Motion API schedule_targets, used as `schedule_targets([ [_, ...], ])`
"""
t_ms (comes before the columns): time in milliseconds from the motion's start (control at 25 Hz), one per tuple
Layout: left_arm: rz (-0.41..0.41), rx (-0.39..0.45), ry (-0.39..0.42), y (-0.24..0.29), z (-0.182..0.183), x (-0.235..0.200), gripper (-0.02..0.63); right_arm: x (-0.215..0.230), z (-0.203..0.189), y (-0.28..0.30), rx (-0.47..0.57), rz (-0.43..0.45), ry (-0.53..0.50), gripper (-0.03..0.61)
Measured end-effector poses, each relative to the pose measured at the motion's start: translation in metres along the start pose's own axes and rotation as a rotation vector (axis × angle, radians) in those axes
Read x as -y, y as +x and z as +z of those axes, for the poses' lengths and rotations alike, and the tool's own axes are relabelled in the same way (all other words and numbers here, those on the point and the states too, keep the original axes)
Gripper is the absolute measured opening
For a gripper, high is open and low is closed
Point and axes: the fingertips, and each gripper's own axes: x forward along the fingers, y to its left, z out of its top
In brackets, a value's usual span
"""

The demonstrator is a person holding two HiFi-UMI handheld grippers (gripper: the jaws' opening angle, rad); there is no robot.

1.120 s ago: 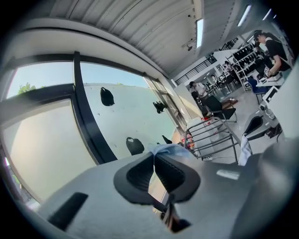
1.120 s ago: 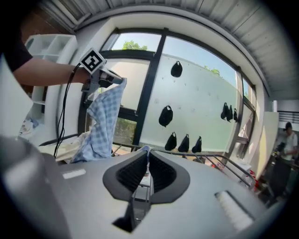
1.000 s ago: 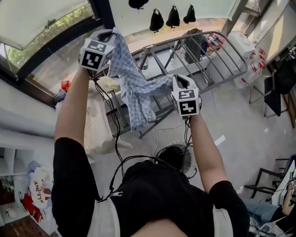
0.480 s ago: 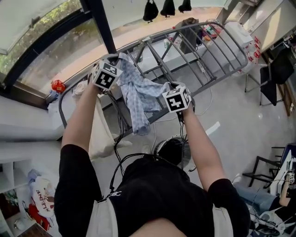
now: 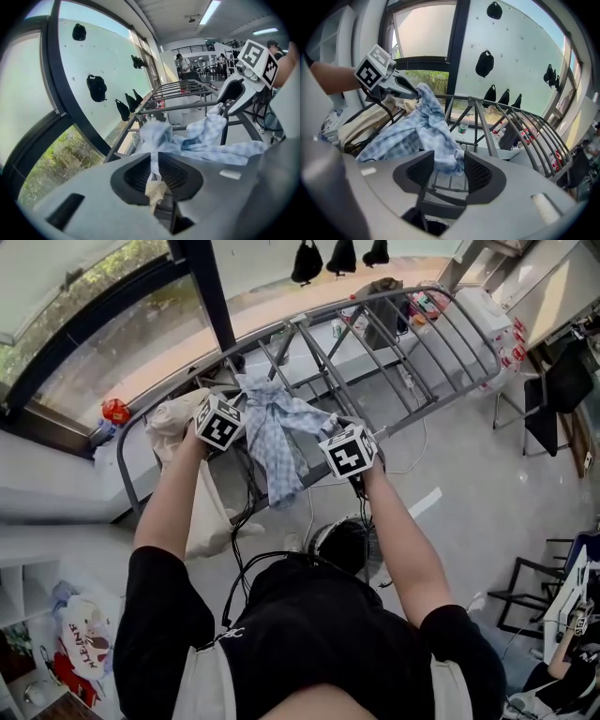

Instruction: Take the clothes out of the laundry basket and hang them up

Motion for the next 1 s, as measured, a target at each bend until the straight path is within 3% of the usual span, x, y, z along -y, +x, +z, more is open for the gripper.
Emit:
schedule_targets([
  [120,-0.038,-0.016,-0.072,-0.006,-0.015,0.009,0.211,-0.004,-0.002,-0.008,0.024,0.018,0.012,0.272],
  [200,-0.031,-0.002,-0.112,-0.012,-0.021,0.011,0.258,-0.003,0.000,-0.015,0.063,0.019,0.031,0.275],
  [280,-0.001,0.046,-0.149,-0.022,-0.019,0.008,0.265,-0.002,0.004,-0.024,0.124,0.021,0.058,0.274],
  [440,0.068,0.186,-0.220,-0.060,0.006,0.008,0.223,0.000,0.015,-0.048,0.273,0.027,0.122,0.253],
  [680,0.192,0.433,-0.235,-0.131,0.073,0.028,0.006,0.019,0.033,-0.115,0.522,-0.037,0.200,0.045],
  [760,0.187,0.482,-0.267,-0.147,0.092,0.044,0.006,0.030,0.035,-0.142,0.603,-0.081,0.225,0.014],
  [1000,0.168,0.579,-0.308,-0.185,0.149,0.111,0.006,0.058,0.027,-0.227,0.806,-0.187,0.286,0.012],
])
